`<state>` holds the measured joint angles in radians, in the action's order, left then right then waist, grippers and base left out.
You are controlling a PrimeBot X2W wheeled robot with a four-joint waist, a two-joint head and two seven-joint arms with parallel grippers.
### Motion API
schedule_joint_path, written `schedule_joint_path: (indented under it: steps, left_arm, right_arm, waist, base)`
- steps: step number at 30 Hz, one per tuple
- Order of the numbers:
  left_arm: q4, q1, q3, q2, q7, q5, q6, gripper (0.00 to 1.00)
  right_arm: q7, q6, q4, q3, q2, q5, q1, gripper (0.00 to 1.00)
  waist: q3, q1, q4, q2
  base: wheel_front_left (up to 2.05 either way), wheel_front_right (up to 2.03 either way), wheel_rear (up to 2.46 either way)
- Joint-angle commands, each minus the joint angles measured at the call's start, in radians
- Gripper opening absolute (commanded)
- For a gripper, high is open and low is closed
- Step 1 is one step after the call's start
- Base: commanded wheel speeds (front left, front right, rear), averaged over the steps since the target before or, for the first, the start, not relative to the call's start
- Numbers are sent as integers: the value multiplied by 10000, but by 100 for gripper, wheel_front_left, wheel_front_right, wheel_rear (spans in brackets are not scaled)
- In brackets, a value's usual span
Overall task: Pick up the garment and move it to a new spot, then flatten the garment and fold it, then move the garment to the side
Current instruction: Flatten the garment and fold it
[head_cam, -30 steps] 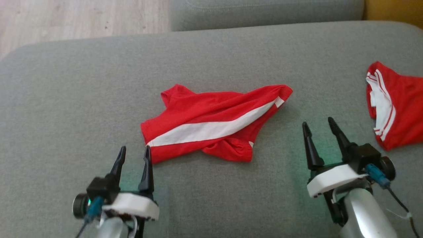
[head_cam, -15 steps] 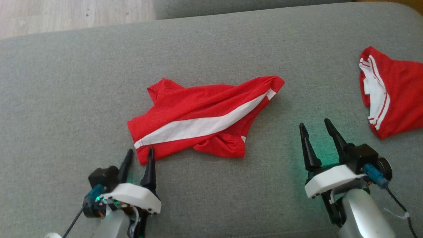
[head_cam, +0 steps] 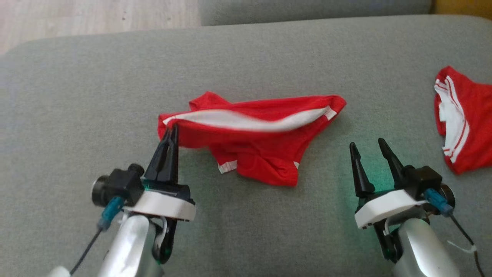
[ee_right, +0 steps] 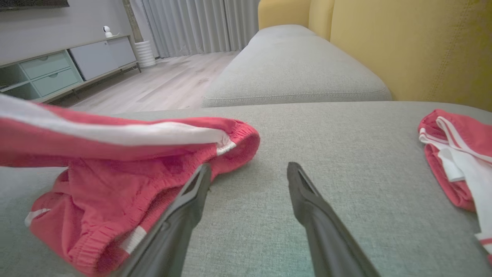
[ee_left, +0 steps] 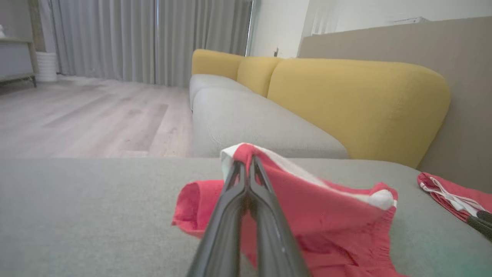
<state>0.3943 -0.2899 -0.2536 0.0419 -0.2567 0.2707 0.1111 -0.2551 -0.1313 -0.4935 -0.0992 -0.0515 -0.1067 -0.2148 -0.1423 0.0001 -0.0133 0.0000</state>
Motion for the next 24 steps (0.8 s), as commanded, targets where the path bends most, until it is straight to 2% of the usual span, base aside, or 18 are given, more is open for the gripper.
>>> schedule_joint_path:
  steps: [1, 5, 8, 10, 11, 14, 17, 20, 24]
  left_arm:
    - [-823, 211, 455, 83, -51, -374, -123, 0]
    - [-1737, 1036, 644, 83, -51, -1301, -147, 0]
    - [-1203, 1763, 819, 104, -51, -1592, -135, 0]
    - [-380, 2081, 904, 165, -51, -1758, -166, 47]
    - [167, 2180, 948, 176, -51, -1781, -183, 100]
    - [1658, 2206, 1032, 168, -51, -1765, -215, 100]
    - [2120, 2114, 1158, 150, -51, -1653, -299, 100]
    - [1838, 2081, 1524, 119, -51, -1409, -634, 100]
    - [693, 2132, 1981, 93, -51, -1069, -930, 100]
  right_arm:
    - [-67, 6, 216, -213, 12, -93, -123, 100]
    - [-67, 6, 94, -344, 12, -301, -9, 100]
    - [-67, 6, -1, -481, 12, -436, 45, 100]
    - [-67, 6, -84, -569, 12, -497, 63, 100]
    - [-67, 6, -130, -621, 12, -507, 76, 100]
    - [-67, 6, -212, -694, 12, -522, 104, 100]
    - [-67, 6, -78, -664, 12, -539, 130, 100]
    - [-67, 6, 281, -602, 12, -581, 238, 100]
    - [-67, 6, 951, -611, 12, -665, 457, 100]
  waist:
    - [192, -1, -163, 0]
    - [413, -1, -224, 0]
    - [512, -1, -186, 0]
    - [562, -1, -141, 0]
    - [594, -1, -107, 0]
    - [705, -1, -10, 0]
    - [784, -1, 58, 0]
    - [911, -1, 119, 0]
    - [1026, -1, 155, 0]
  base:
    - [0, 0, 0]
    - [0, 0, 0]
    - [0, 0, 0]
    - [0, 0, 0]
    - [0, 0, 0]
    - [0, 0, 0]
    - [0, 0, 0]
    - [0, 0, 0]
    - [0, 0, 0]
